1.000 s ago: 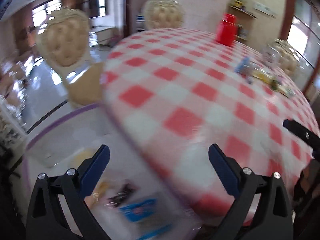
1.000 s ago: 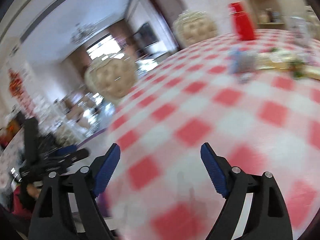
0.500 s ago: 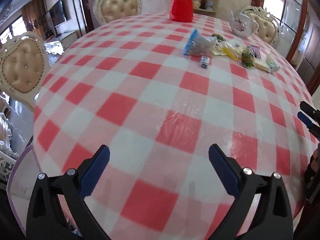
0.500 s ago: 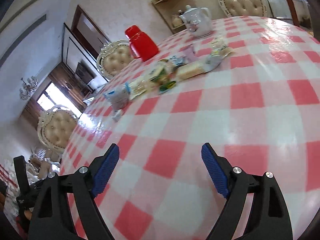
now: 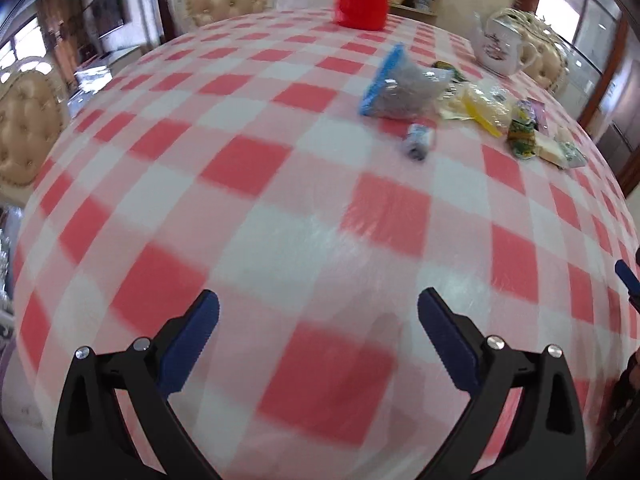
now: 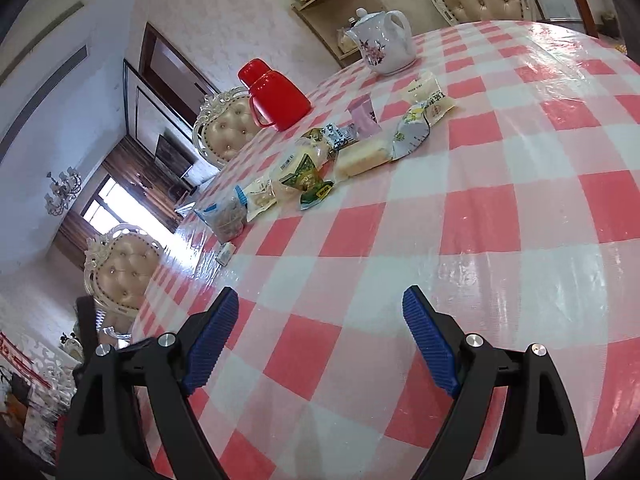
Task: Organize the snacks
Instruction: 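Grasp the small white drink bottle with the left tool, then grasp a wrapped cake pack with the right tool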
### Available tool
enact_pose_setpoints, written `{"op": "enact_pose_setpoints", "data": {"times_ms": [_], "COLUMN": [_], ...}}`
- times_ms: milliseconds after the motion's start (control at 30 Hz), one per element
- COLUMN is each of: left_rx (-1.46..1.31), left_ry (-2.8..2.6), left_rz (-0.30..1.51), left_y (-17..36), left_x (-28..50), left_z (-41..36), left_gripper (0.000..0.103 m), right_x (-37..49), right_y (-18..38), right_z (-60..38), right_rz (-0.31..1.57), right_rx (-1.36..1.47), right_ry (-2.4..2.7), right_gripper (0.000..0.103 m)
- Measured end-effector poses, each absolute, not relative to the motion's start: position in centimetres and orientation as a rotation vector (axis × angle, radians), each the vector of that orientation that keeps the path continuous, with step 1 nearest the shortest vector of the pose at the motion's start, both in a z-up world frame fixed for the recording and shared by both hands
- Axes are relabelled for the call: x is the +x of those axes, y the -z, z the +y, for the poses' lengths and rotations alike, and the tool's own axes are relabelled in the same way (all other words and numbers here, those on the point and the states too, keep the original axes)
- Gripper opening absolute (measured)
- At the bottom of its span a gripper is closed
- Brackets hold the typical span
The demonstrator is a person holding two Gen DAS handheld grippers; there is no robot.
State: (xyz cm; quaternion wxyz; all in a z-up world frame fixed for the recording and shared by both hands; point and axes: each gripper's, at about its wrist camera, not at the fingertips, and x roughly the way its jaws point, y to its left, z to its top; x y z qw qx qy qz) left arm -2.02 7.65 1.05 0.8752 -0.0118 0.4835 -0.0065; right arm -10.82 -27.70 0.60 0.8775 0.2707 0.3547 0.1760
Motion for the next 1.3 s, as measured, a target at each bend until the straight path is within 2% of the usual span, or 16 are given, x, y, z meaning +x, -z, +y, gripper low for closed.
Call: {"op": "enact_pose_setpoints", "data": {"times_ms": [200, 267, 300, 333, 400, 467, 500, 600, 833, 1000, 1100, 1200, 1300], "left_rx": [0.071, 0.102, 0.123, 0.145, 0.105, 0.108, 0.107, 0.124, 0.177, 0.206, 0.204, 0.185, 0.172], "left_ry": [0.046, 0.055, 0.067, 0.083, 0.132, 0.13, 0.14, 0.163, 0.144, 0.128, 0.13, 0.138, 0.144], "left_rz": [0.95, 0.93, 0.919, 0.921, 0.919, 0.914, 0.913, 0.901, 0.89, 0.885, 0.886, 0.89, 0.893], "left_y": [-1.4, -1.1, -0.9, -0.6, -0.3, -0.1, 0.0, -0.1, -0.2, -0.2, -0.2, -0.2, -0.2], "left_x": [4.2, 6.2, 7.0, 8.1, 9.2, 9.9, 10.0, 9.9, 9.3, 9.1, 9.1, 9.1, 9.2], "left_z": [4.2, 3.0, 2.4, 1.7, 1.3, 1.0, 0.9, 0.4, -0.3, -0.6, -0.6, -0.4, -0.2], "left_gripper": [0.1, 0.099, 0.088, 0.068, 0.06, 0.06, 0.055, 0.021, 0.021, 0.021, 0.021, 0.022, 0.022], "right_x": [-10.7, -10.7, -10.7, -10.7, -10.7, -10.6, -10.6, -10.5, -5.9, 1.1, 4.3, 5.1, 7.7], "right_y": [-0.7, -0.7, -0.7, -0.7, -0.7, -0.6, -0.5, -0.6, -1.3, -0.3, -1.6, -4.8, -5.2], "right_z": [-27.0, -26.9, -26.9, -27.0, -27.1, -27.1, -27.0, -27.0, -27.6, -30.2, -31.0, -28.9, -25.5], "right_rz": [0.751, 0.751, 0.75, 0.748, 0.75, 0.755, 0.758, 0.767, 0.828, 0.869, 0.813, 0.693, 0.771], "right_rx": [0.533, 0.526, 0.528, 0.531, 0.538, 0.541, 0.54, 0.538, 0.312, 0.292, 0.313, 0.15, 0.008], "right_ry": [-0.389, -0.393, -0.392, -0.391, -0.389, -0.386, -0.387, -0.382, -0.239, -0.148, -0.212, -0.325, -0.535], "right_gripper": [0.082, 0.086, 0.086, 0.086, 0.086, 0.086, 0.086, 0.086, 0.086, 0.086, 0.086, 0.086, 0.082]}}
